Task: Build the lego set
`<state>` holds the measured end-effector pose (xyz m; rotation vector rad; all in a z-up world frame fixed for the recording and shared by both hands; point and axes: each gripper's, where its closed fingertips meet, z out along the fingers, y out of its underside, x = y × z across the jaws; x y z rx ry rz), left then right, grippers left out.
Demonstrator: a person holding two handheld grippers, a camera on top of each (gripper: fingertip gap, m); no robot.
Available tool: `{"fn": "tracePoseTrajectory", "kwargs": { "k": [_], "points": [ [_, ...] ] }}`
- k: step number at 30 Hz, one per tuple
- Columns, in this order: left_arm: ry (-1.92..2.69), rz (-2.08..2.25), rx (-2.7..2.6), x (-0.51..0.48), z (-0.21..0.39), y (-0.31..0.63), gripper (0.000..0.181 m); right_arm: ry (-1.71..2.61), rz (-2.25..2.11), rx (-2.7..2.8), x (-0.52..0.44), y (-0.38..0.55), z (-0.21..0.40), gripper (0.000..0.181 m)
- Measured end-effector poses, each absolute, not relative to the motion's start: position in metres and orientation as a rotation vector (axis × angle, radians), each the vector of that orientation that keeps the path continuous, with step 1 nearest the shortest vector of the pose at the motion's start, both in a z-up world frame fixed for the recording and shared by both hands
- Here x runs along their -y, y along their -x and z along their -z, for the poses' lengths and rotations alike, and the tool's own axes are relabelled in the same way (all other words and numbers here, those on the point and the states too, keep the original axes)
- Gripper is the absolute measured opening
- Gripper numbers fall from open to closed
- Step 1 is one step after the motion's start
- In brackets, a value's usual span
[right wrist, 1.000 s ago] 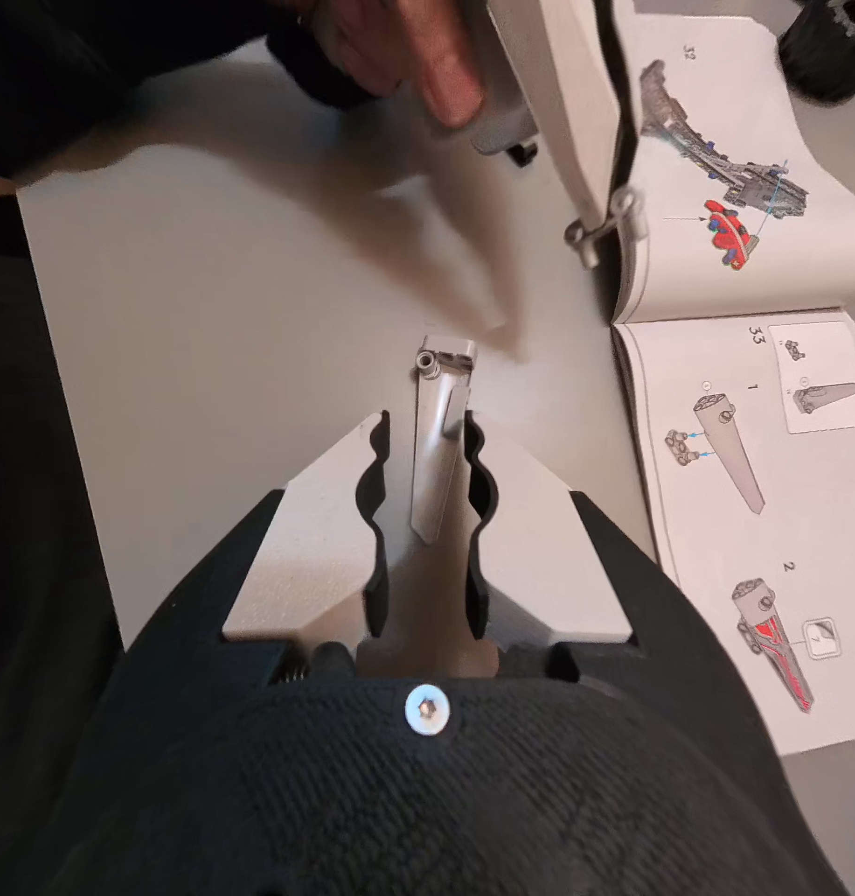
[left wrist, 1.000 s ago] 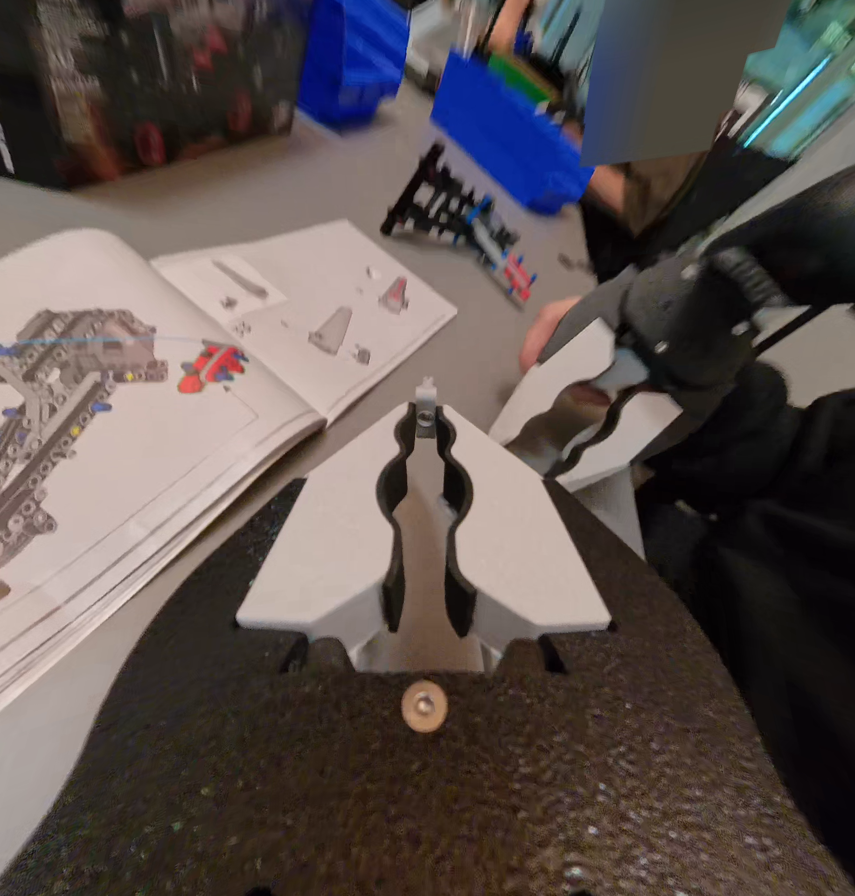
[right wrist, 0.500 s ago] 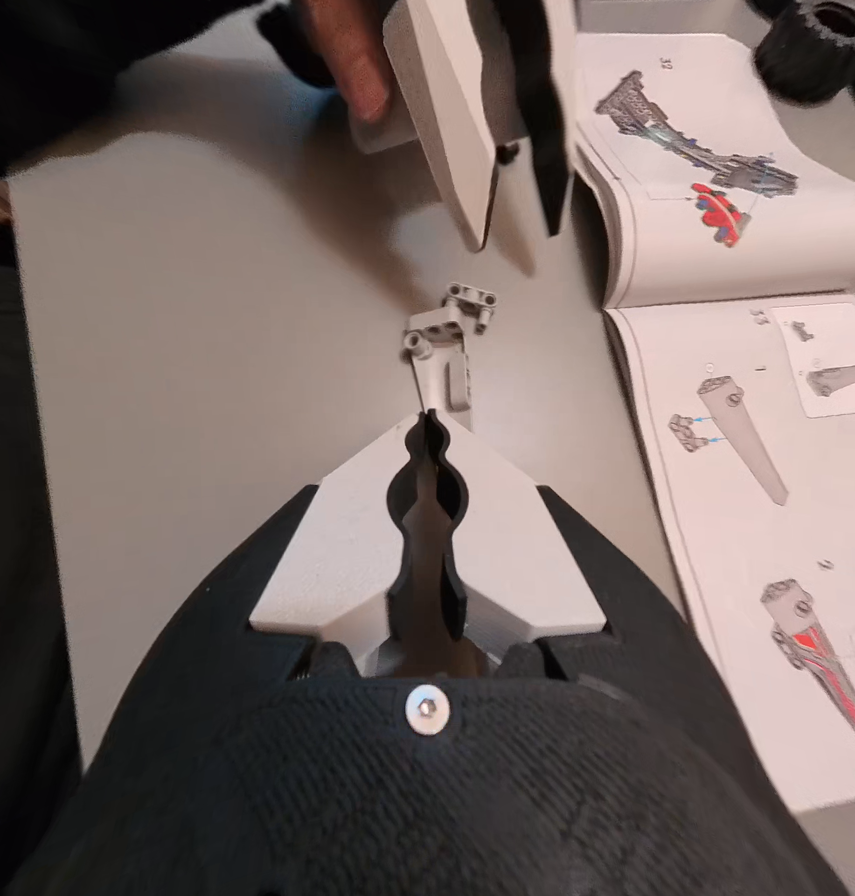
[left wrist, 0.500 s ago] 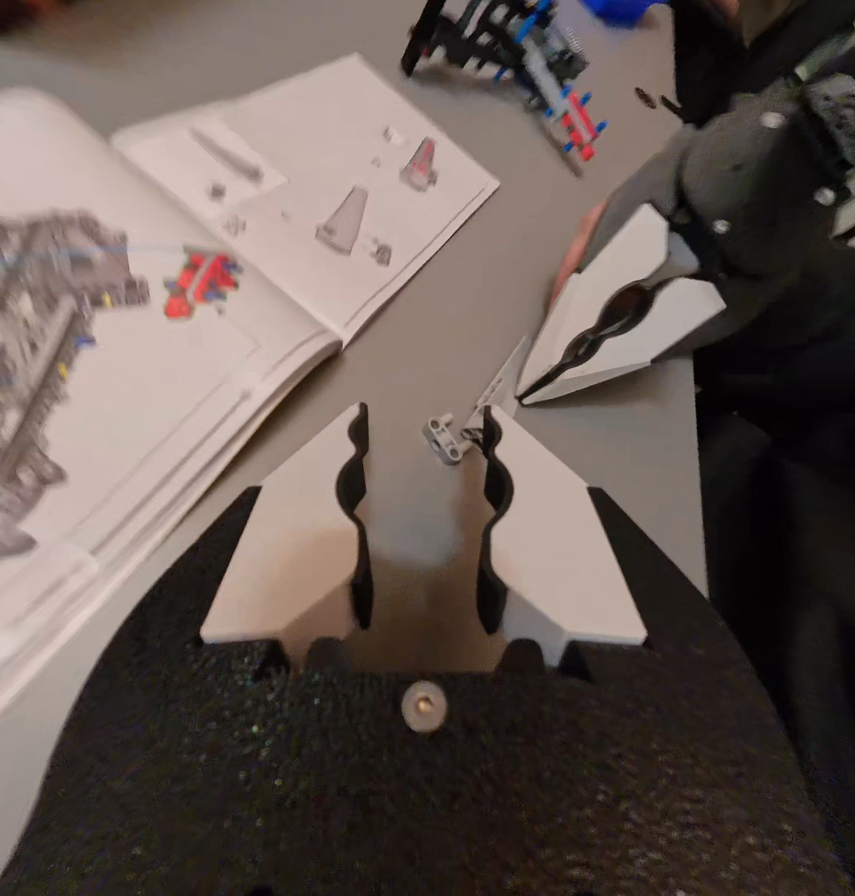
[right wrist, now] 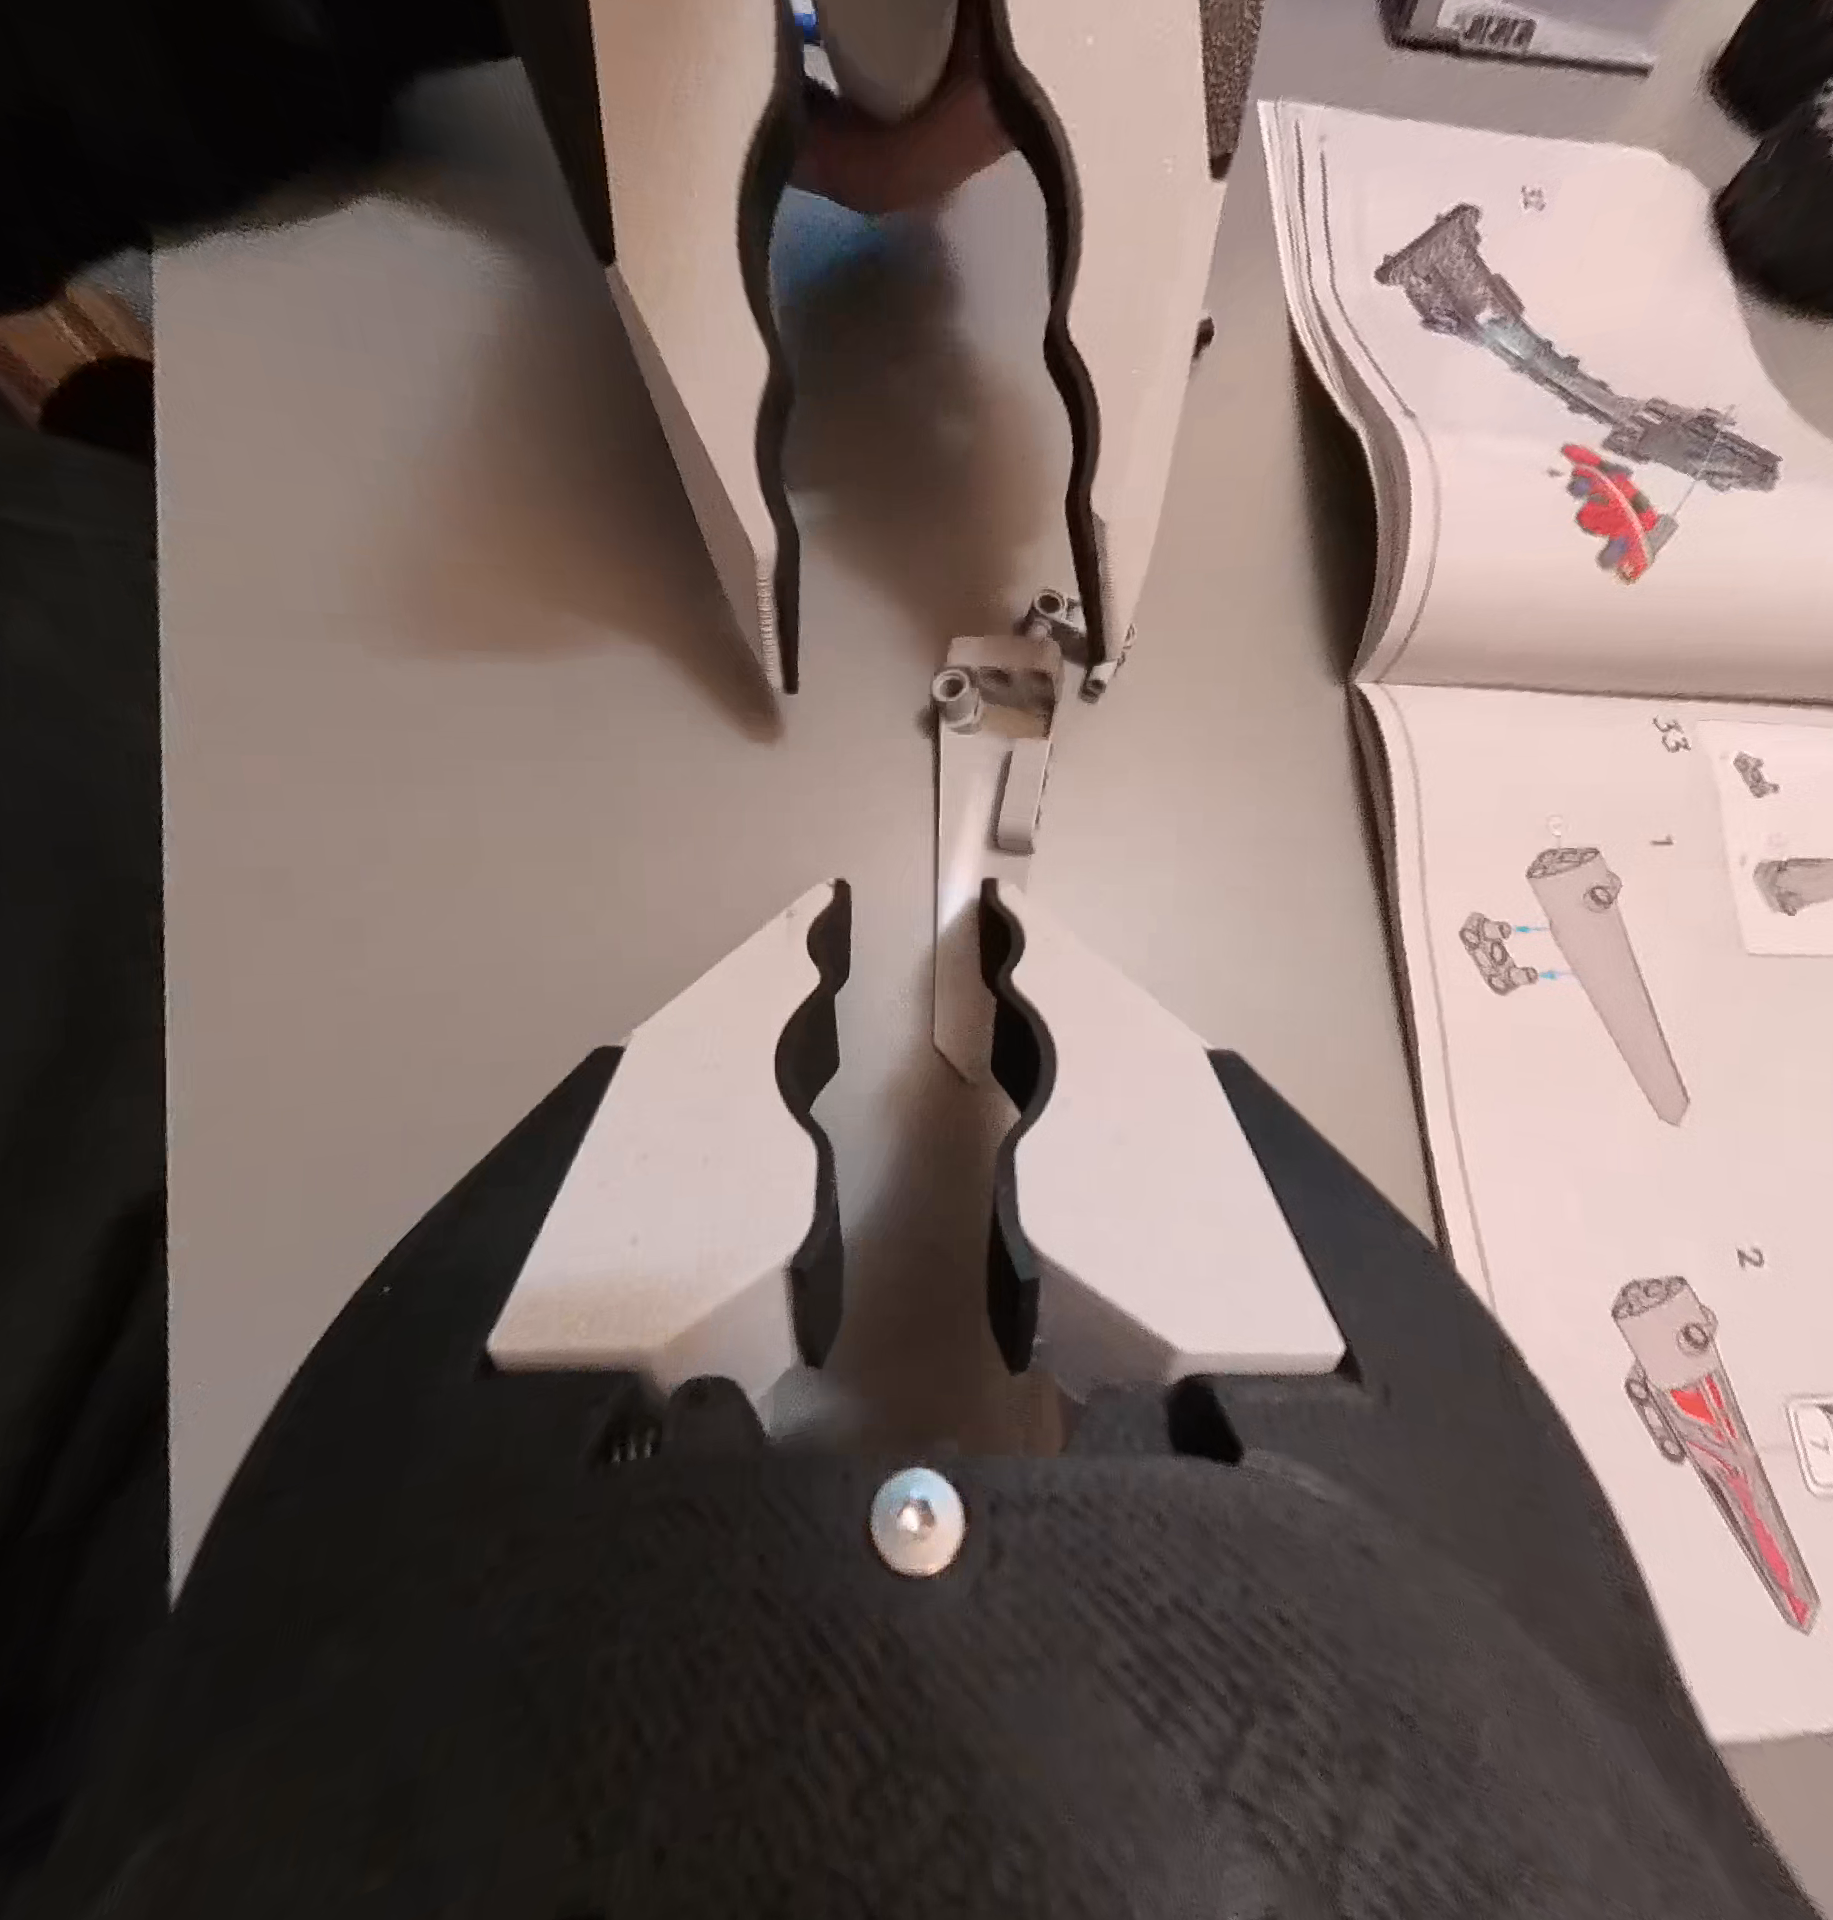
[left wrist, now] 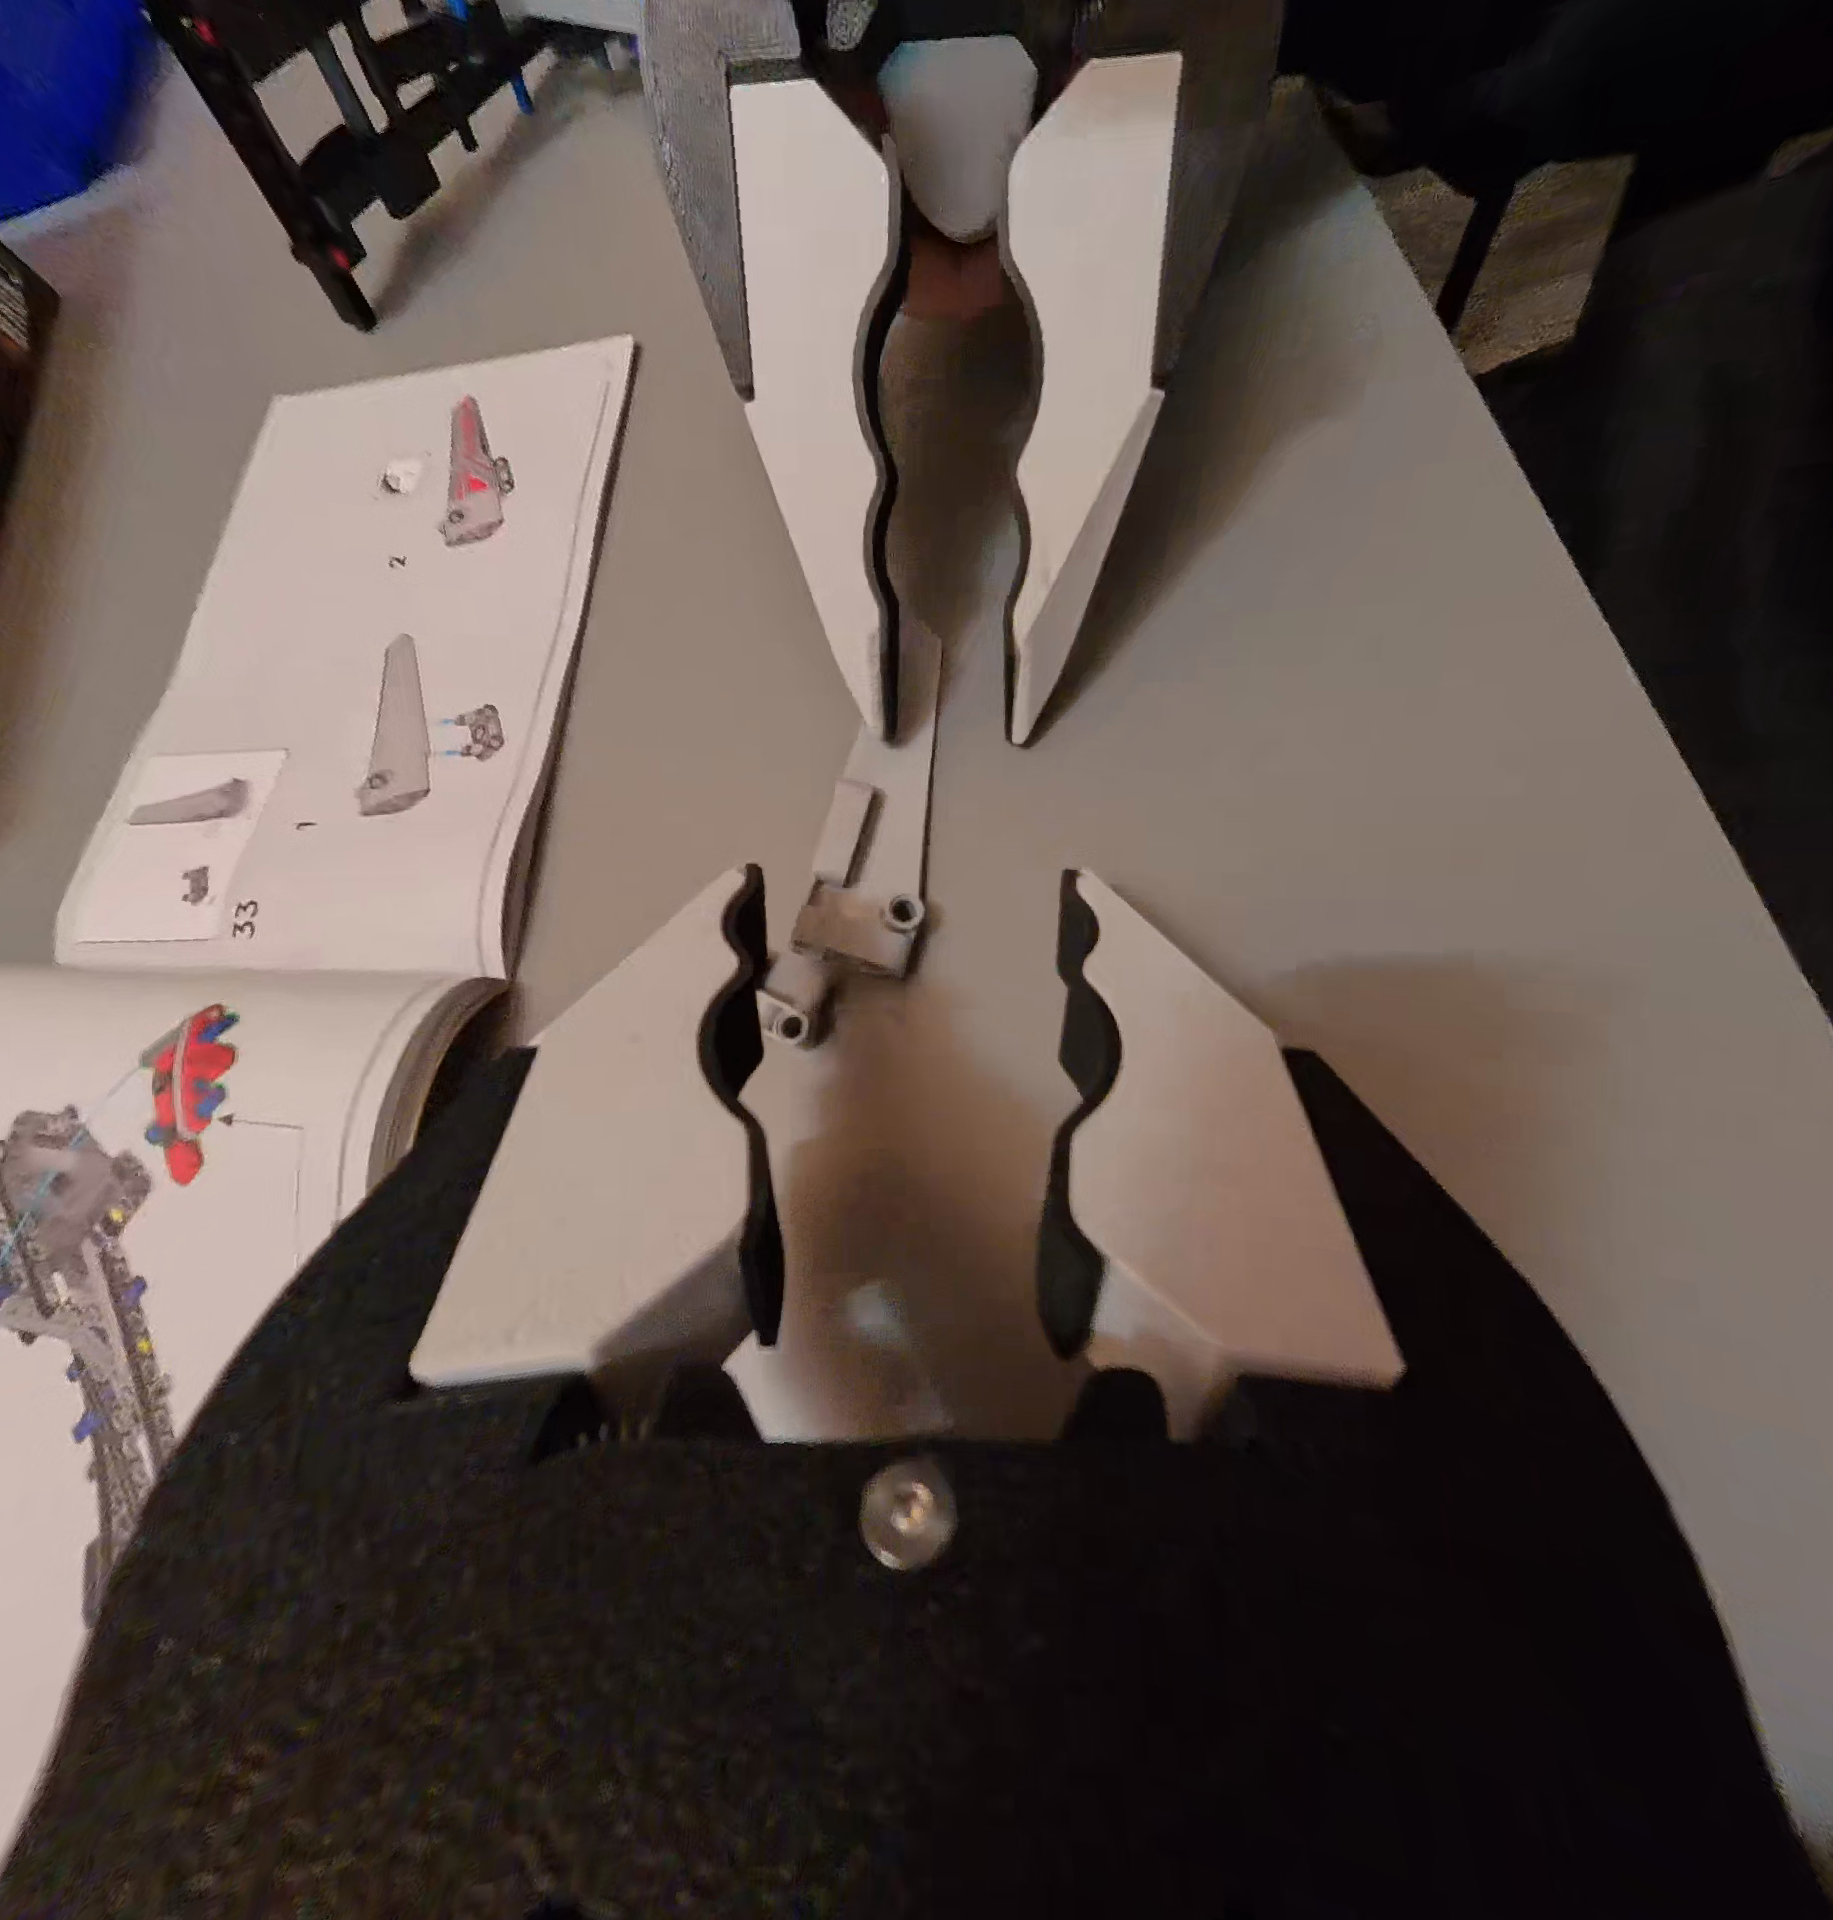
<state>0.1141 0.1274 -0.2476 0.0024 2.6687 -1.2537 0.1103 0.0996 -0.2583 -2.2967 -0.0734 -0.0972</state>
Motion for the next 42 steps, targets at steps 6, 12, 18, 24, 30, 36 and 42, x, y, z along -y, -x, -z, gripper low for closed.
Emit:
{"fn": "tracePoseTrajectory", "kwargs": {
  "k": [6,12,18,24,30,36,42],
  "points": [
    [0.017,1.233,-2.667,-0.131,0.252,-0.117,0.051,2.282,0.123,0.082,-0.098,-0.118,0.26,0.0],
    [-0.042,1.159,-2.621,-0.126,0.256,-0.123,0.044,2.274,0.013,0.019,-0.094,-0.116,0.258,0.0],
    [-0.181,1.082,-2.51,-0.118,0.254,-0.127,0.033,2.094,-0.281,-0.227,-0.093,-0.117,0.234,0.0],
    [-0.19,1.011,-2.521,-0.117,0.261,-0.128,0.004,2.152,-0.046,-0.113,-0.089,-0.125,0.234,0.0],
    [-0.066,1.069,-2.59,-0.116,0.261,-0.127,0.004,2.191,0.248,0.1,-0.101,-0.13,0.241,0.028],
    [0.038,1.084,-2.619,-0.117,0.255,-0.129,0.003,2.249,0.356,0.178,-0.102,-0.134,0.246,0.036],
    [0.485,1.473,-2.695,-0.111,0.233,-0.131,0.003,2.12,0.731,0.463,-0.108,-0.132,0.221,0.033]
  ]
}}
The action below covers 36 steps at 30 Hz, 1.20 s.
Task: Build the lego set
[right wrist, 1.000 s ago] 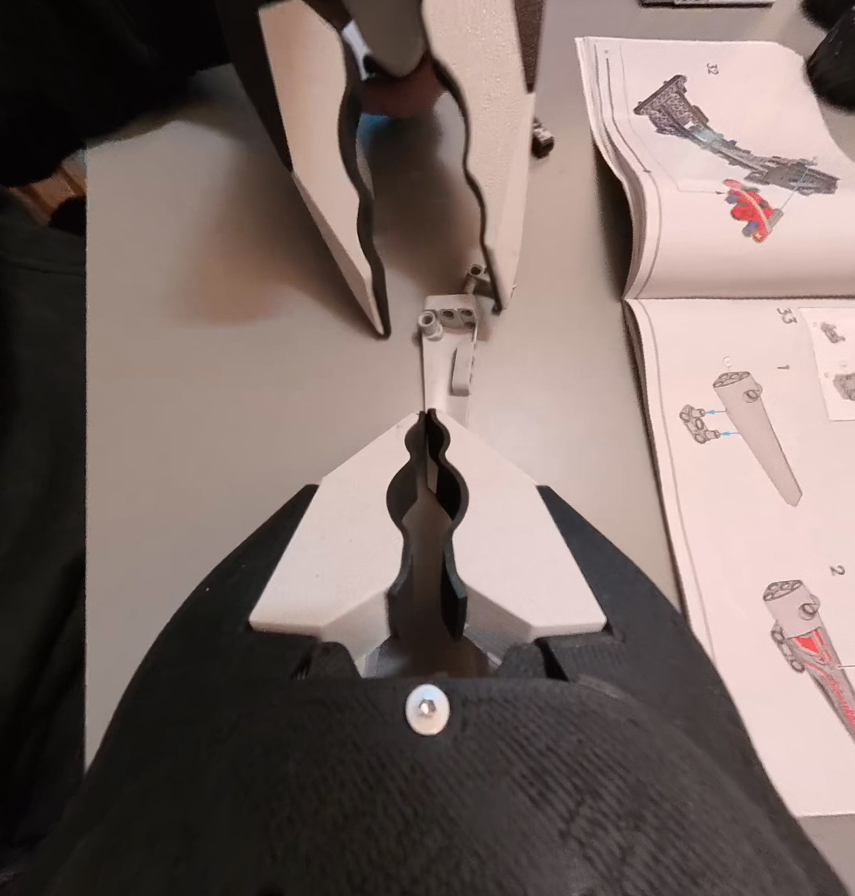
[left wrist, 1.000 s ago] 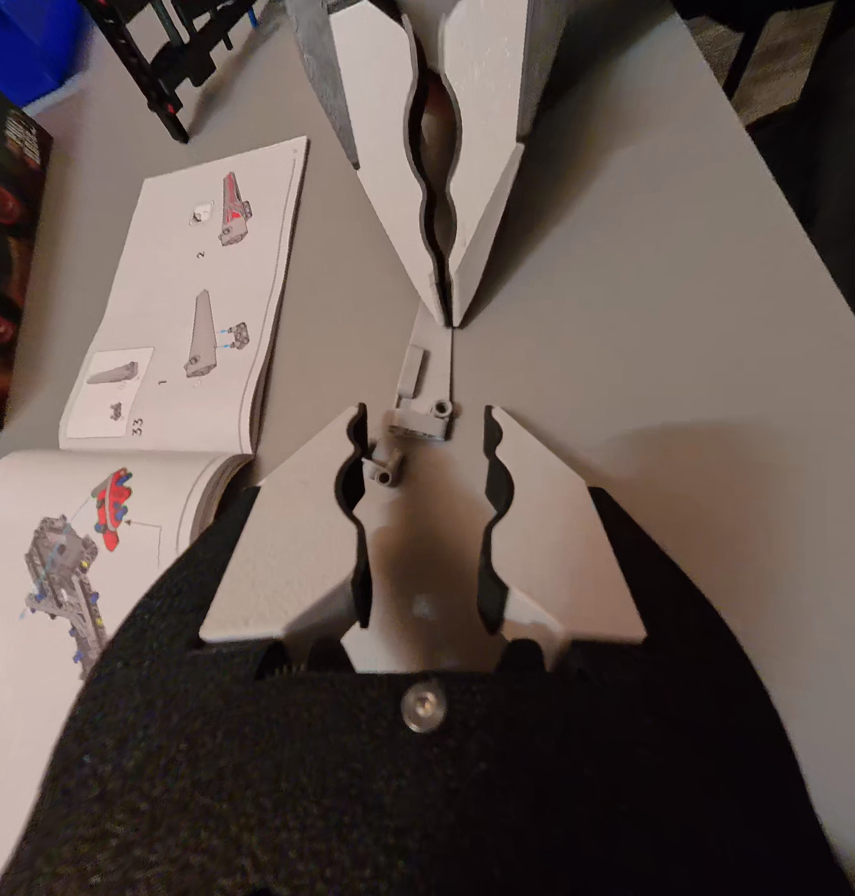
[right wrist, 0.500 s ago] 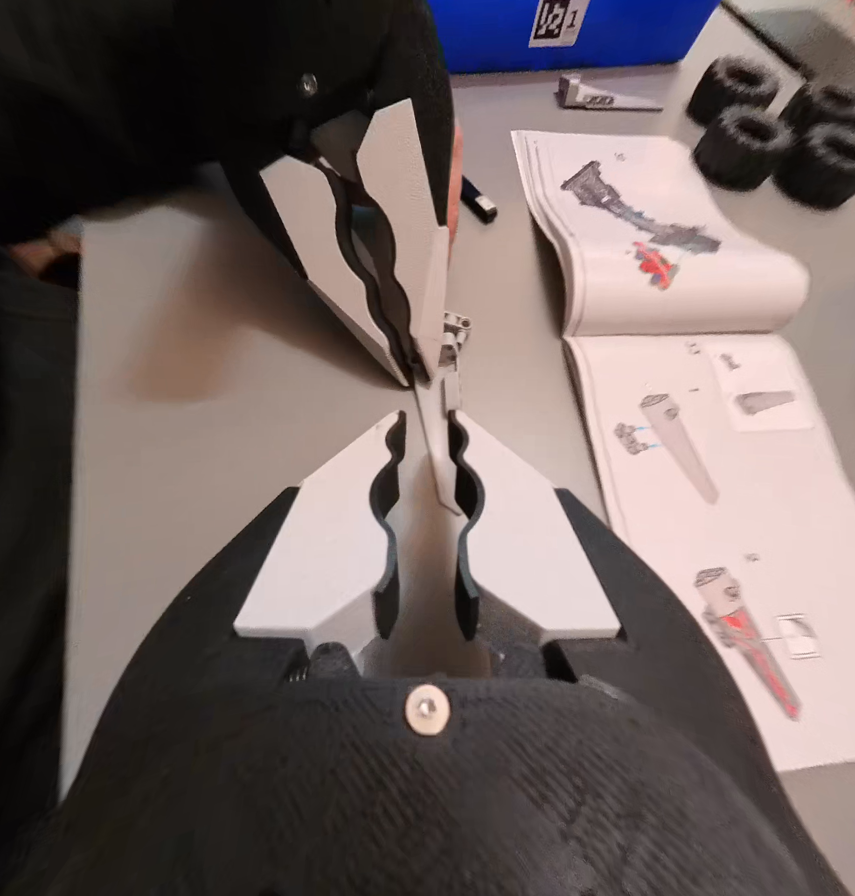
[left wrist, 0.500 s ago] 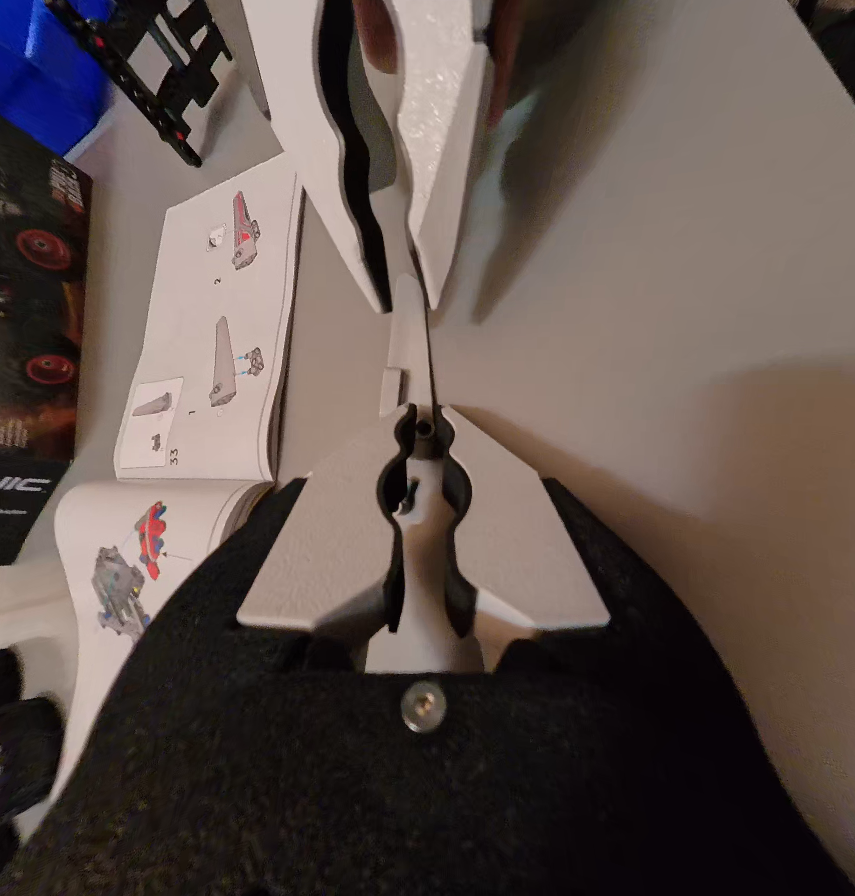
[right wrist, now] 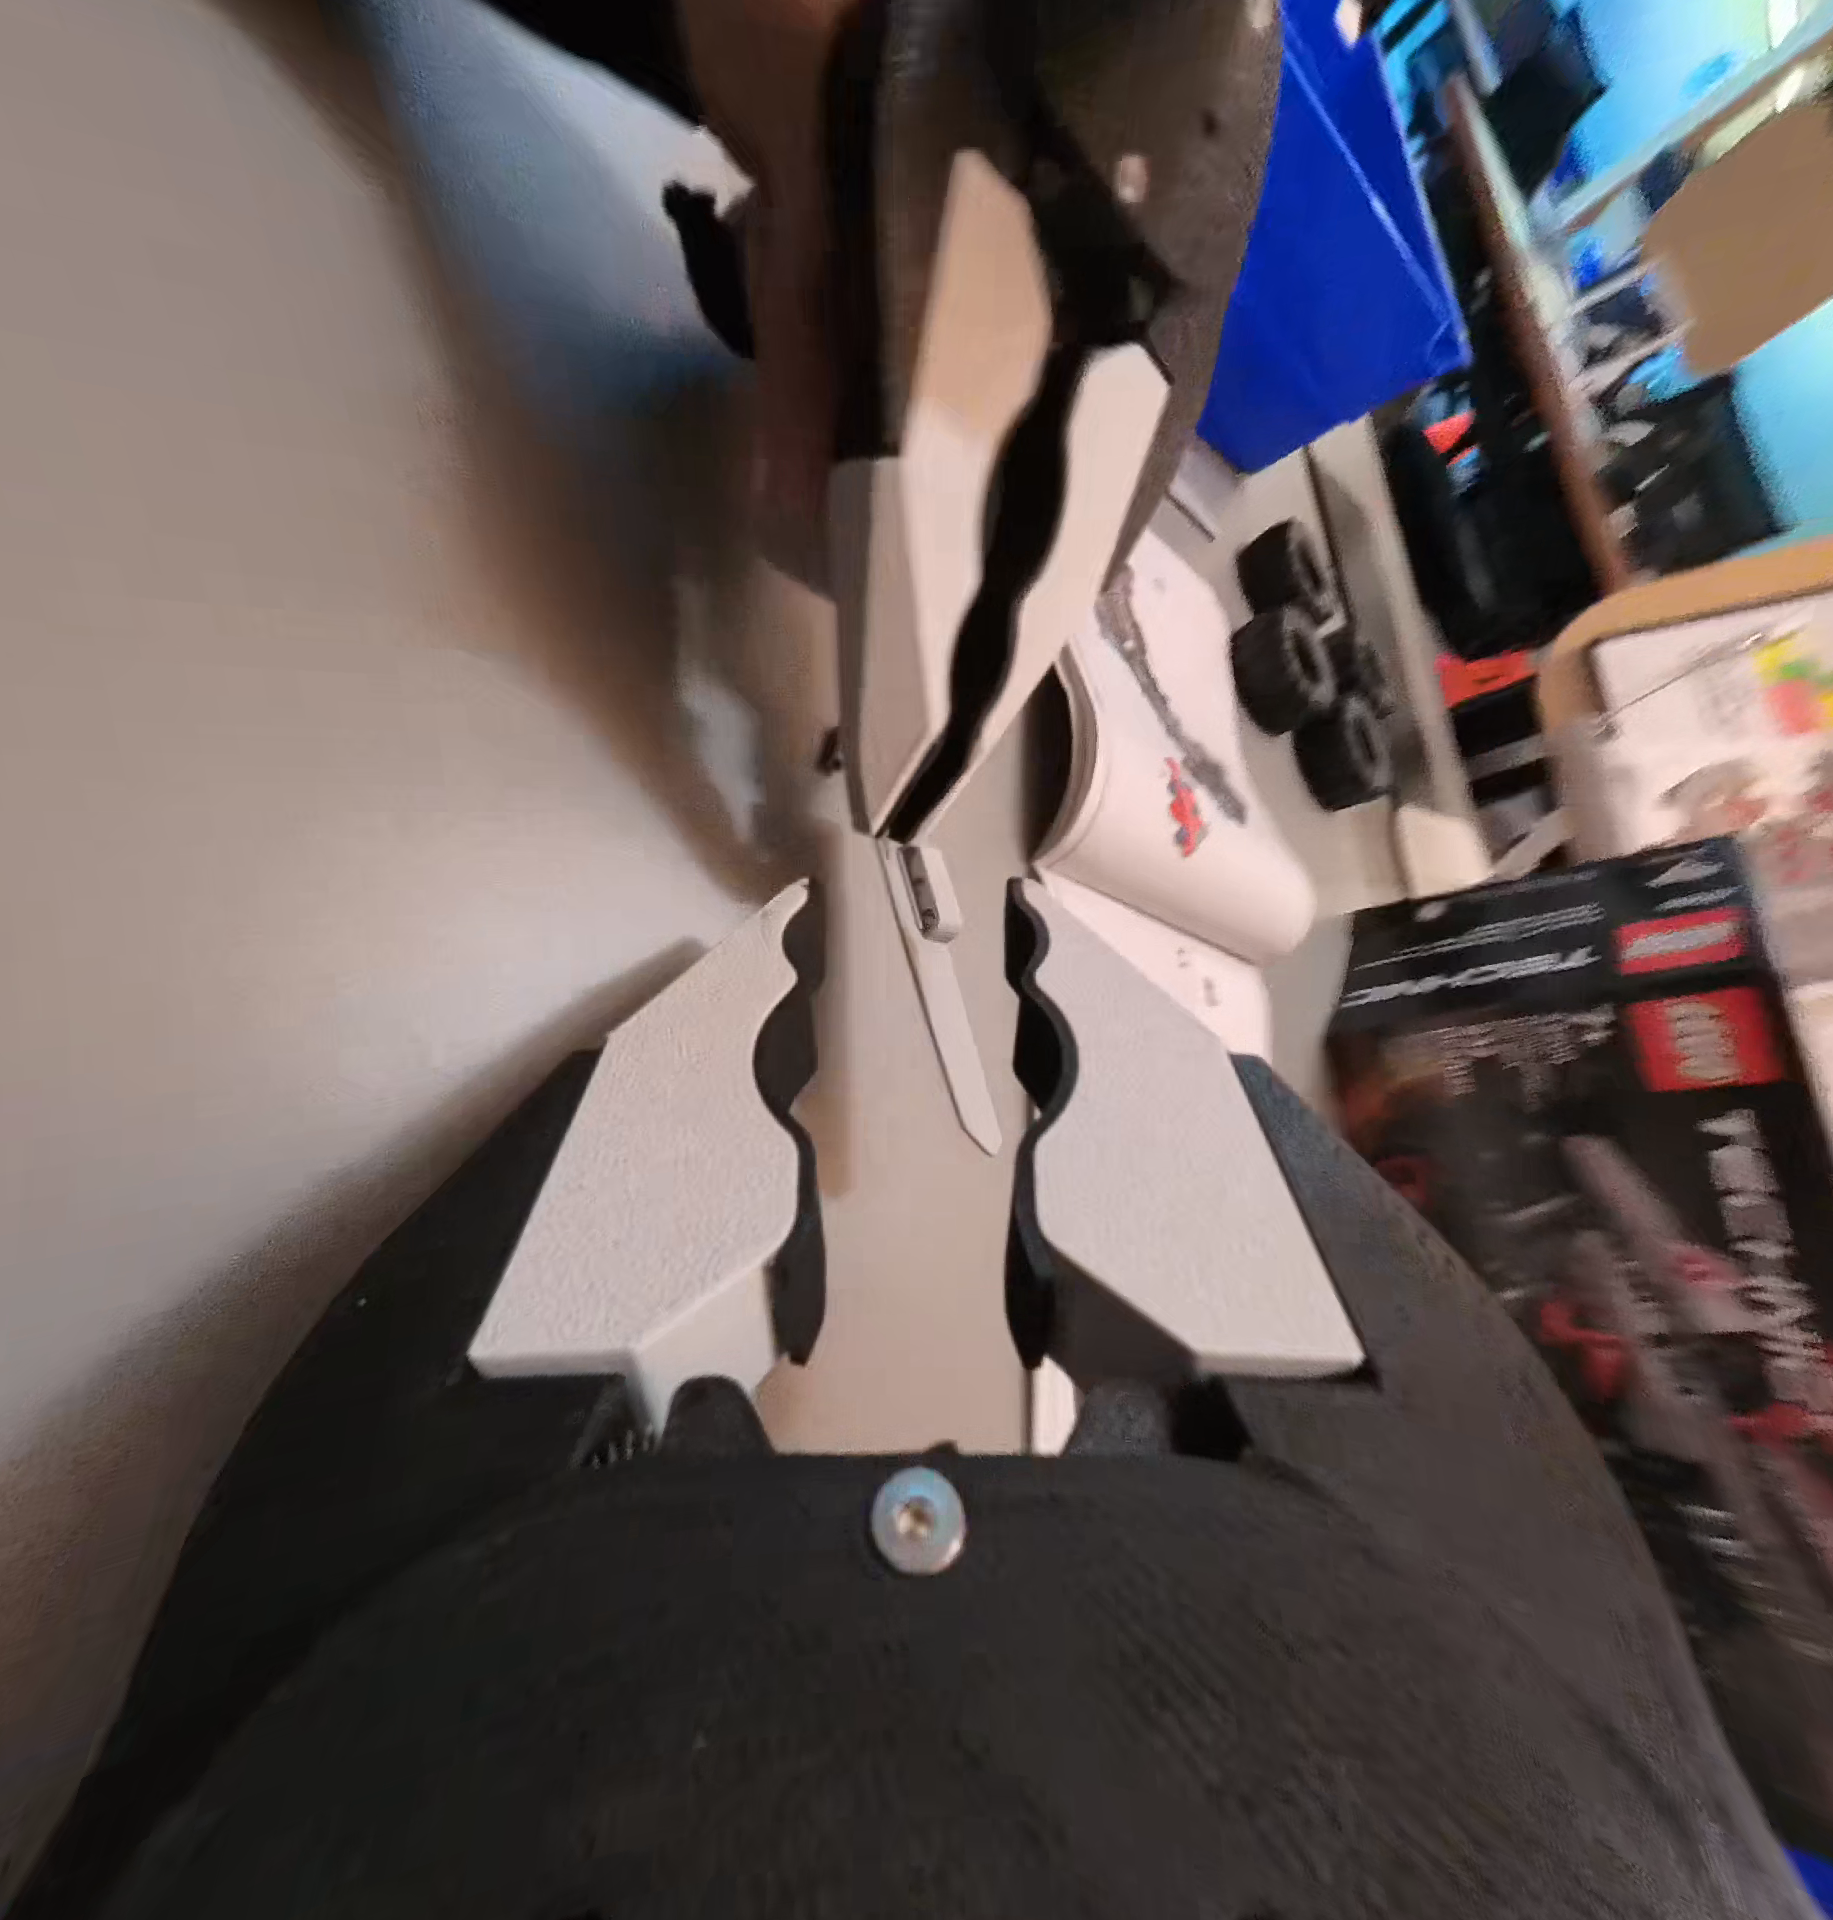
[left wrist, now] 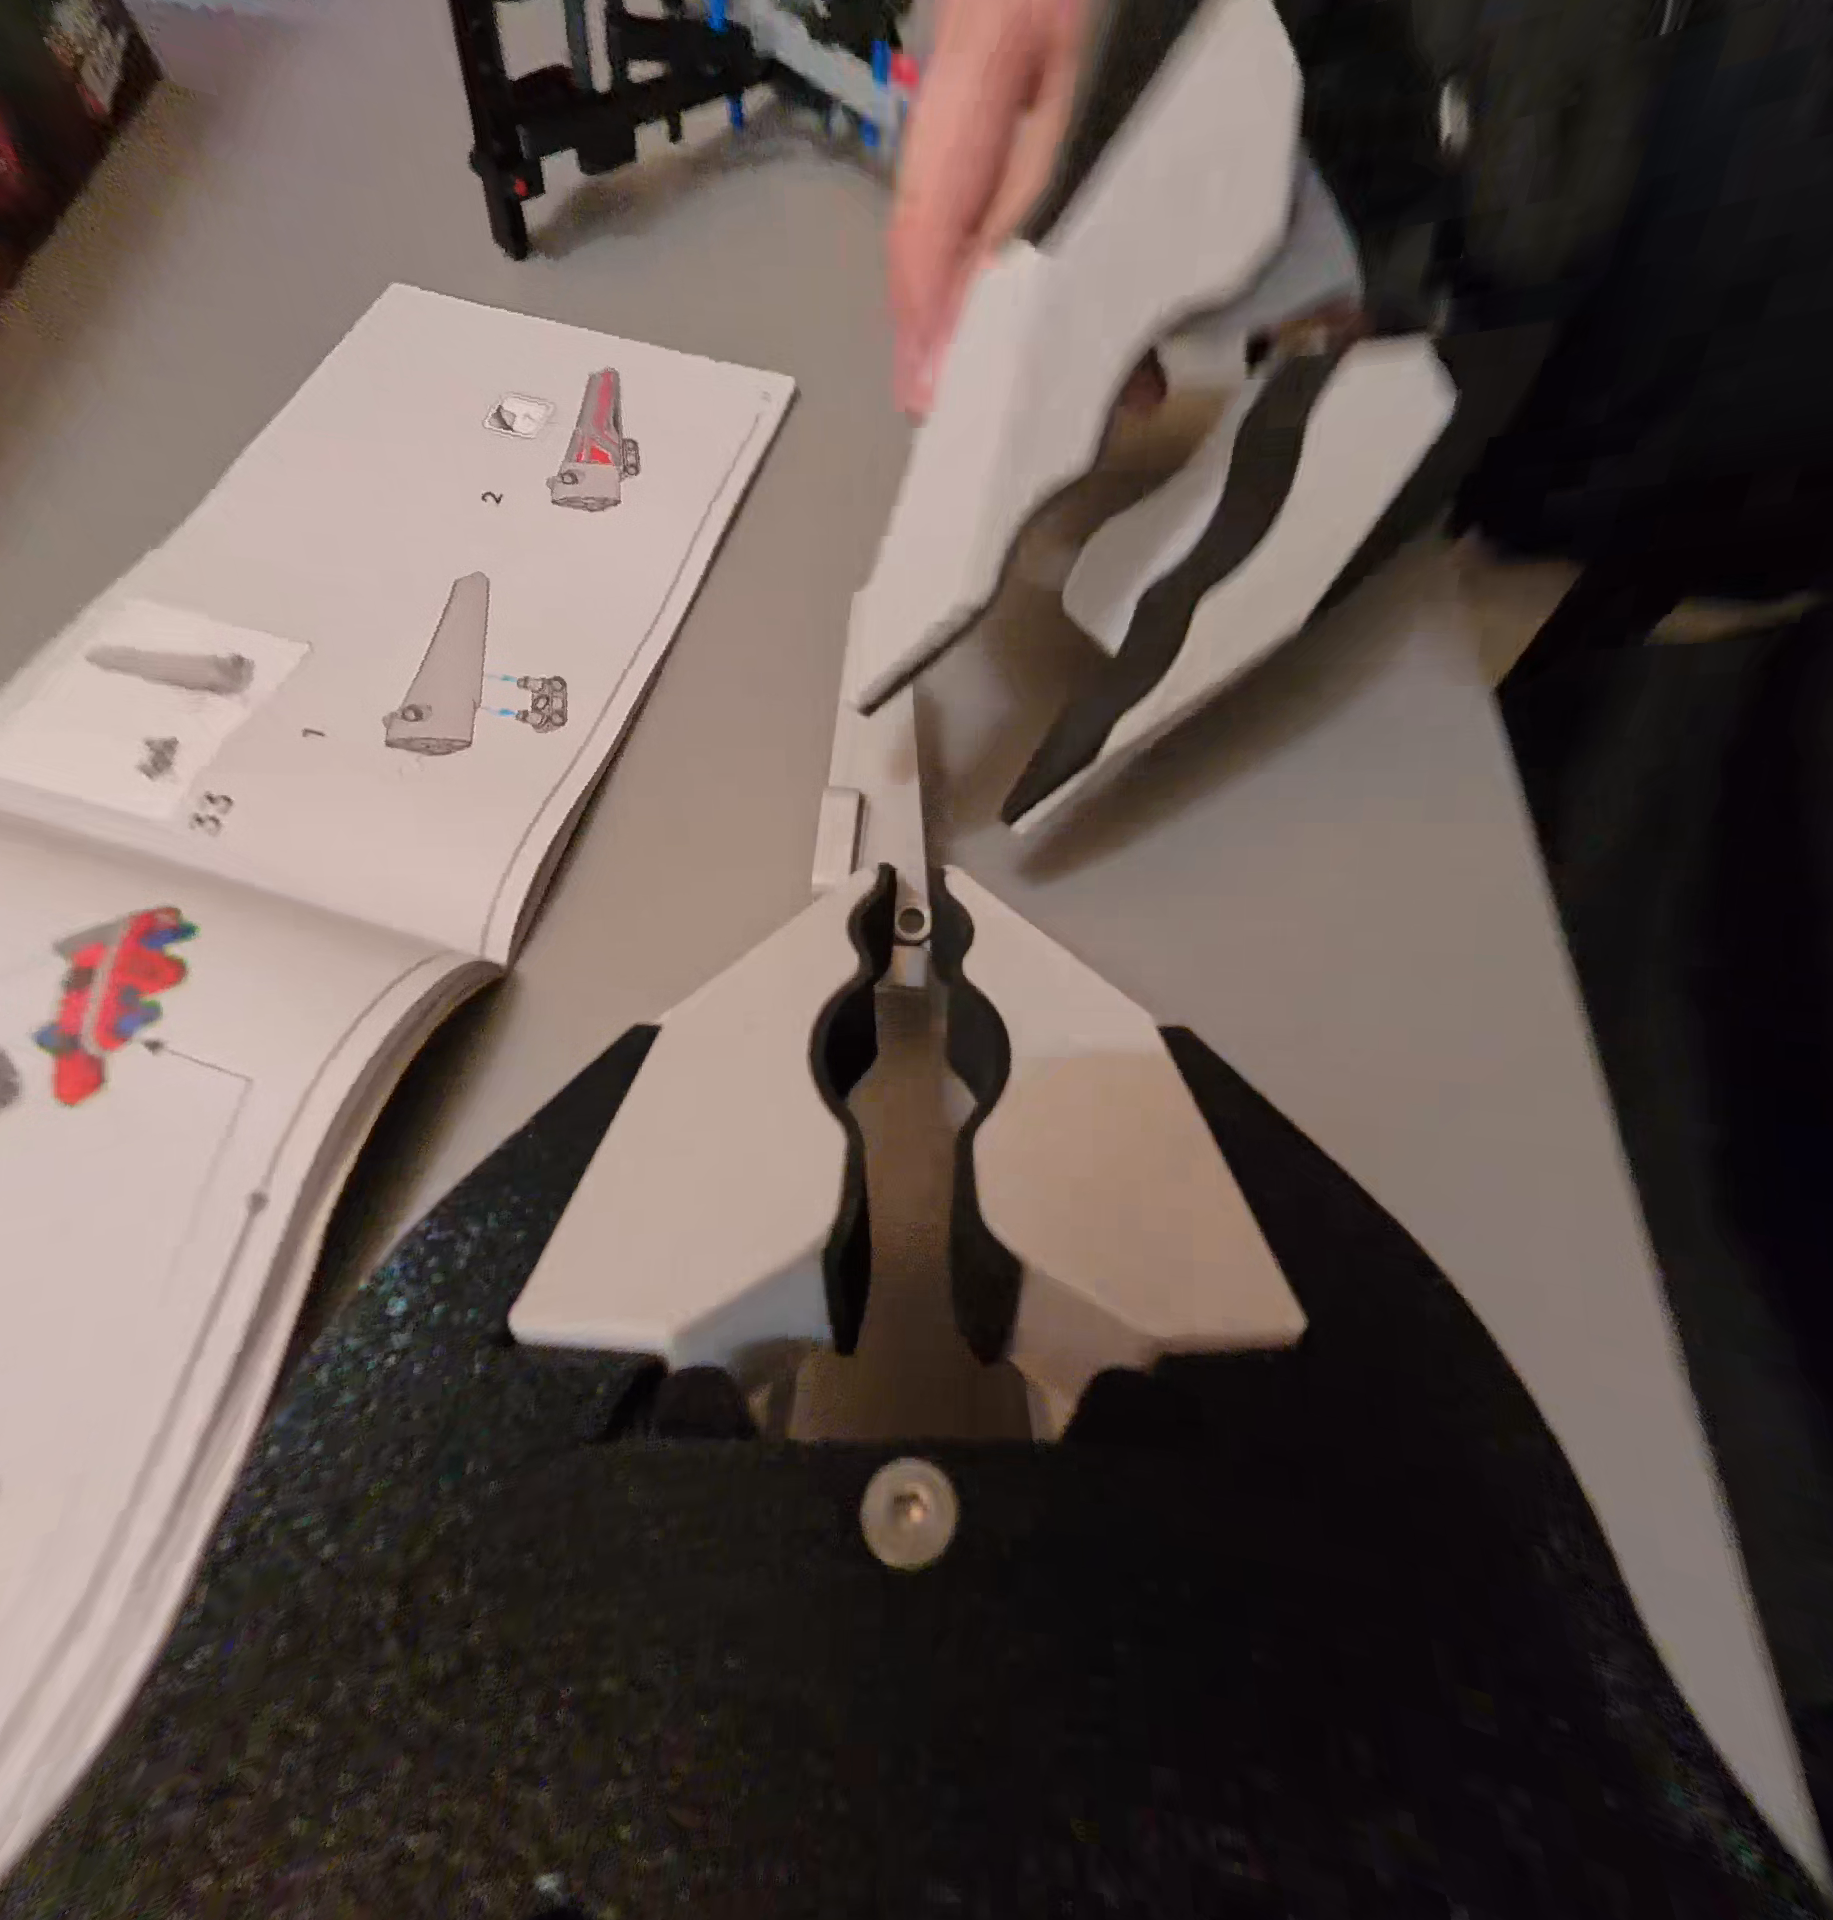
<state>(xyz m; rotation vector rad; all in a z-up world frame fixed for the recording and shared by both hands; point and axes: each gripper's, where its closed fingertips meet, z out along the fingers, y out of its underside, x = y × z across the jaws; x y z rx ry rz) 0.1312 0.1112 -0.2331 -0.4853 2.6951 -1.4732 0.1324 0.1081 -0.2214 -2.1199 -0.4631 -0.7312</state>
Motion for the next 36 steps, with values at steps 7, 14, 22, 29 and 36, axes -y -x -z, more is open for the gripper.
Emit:
{"fn": "tracePoseTrajectory", "kwargs": {
  "k": [7,14,22,29,36],
  "points": [
    [0.764,1.789,-2.677,-0.108,0.212,-0.131,0.003,2.048,1.145,0.668,-0.119,-0.143,0.225,0.01],
    [0.561,1.853,-2.337,-0.122,0.177,-0.15,0.028,1.839,1.108,0.404,-0.114,-0.152,0.191,0.005],
    [0.208,1.994,-2.207,-0.105,0.149,-0.123,0.026,1.448,0.579,0.153,-0.115,-0.119,0.131,0.005],
    [-0.004,1.948,-2.128,-0.101,0.143,-0.11,0.007,1.423,0.346,0.136,-0.116,-0.107,0.13,0.004],
    [-0.072,1.867,-2.225,-0.102,0.154,-0.104,0.005,1.498,0.274,0.204,-0.113,-0.099,0.142,0.004]
  ]
}}
